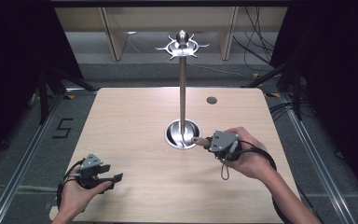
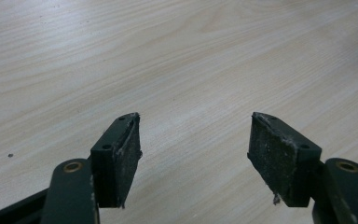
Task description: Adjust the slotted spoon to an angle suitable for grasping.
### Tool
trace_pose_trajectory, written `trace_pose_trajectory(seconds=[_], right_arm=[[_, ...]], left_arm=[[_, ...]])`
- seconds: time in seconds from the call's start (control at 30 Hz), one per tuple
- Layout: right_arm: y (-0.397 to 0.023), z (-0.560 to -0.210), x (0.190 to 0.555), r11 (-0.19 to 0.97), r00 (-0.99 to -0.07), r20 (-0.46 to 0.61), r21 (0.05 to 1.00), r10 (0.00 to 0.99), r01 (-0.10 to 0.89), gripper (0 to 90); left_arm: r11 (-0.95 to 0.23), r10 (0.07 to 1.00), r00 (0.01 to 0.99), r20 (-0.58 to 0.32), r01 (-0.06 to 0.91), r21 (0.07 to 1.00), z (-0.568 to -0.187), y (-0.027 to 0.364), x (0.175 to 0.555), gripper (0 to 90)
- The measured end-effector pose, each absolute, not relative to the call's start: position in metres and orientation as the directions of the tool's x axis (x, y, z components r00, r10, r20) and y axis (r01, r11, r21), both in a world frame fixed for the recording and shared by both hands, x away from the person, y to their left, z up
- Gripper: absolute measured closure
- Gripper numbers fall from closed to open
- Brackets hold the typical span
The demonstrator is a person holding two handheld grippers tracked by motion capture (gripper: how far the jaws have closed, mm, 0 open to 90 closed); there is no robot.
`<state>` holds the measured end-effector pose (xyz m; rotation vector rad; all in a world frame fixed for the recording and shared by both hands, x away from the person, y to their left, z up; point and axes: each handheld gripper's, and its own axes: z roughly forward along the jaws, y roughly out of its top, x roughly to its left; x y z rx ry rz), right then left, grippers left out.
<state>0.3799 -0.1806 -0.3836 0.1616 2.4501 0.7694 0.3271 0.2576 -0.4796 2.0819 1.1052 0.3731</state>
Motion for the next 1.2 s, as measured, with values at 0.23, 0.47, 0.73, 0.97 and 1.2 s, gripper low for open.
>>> trace_pose_trajectory(seconds=[0.23, 0.47, 0.73, 0.97, 1.2], right_arm=[[-0.19, -0.376, 0.377, 0.736, -0.781, -0.472, 0.676, 0.41, -0.022, 69.3], [-0.202, -0.366, 0.374, 0.644, -0.717, -0.447, 0.765, 0.534, 0.003, 69.3], [-0.21, -0.363, 0.373, 0.594, -0.676, -0.431, 0.804, 0.597, 0.012, 69.3], [-0.216, -0.36, 0.373, 0.56, -0.662, -0.408, 0.828, 0.629, 0.023, 69.3], [-0.226, -0.356, 0.37, 0.511, -0.636, -0.38, 0.859, 0.671, 0.026, 69.3]], left_arm=[[-0.356, 0.807, 0.585, -0.082, 0.592, 0.723, -0.48, 0.258, 0.327, 33.2], [-0.37, 0.802, 0.594, -0.057, 0.571, 0.733, -0.48, 0.259, 0.329, 33.2], [-0.34, 0.814, 0.574, -0.087, 0.592, 0.73, -0.479, 0.257, 0.327, 33.2], [-0.339, 0.814, 0.575, -0.09, 0.595, 0.729, -0.479, 0.257, 0.326, 33.3], [-0.314, 0.822, 0.561, -0.1, 0.591, 0.743, -0.479, 0.256, 0.327, 33.4]])
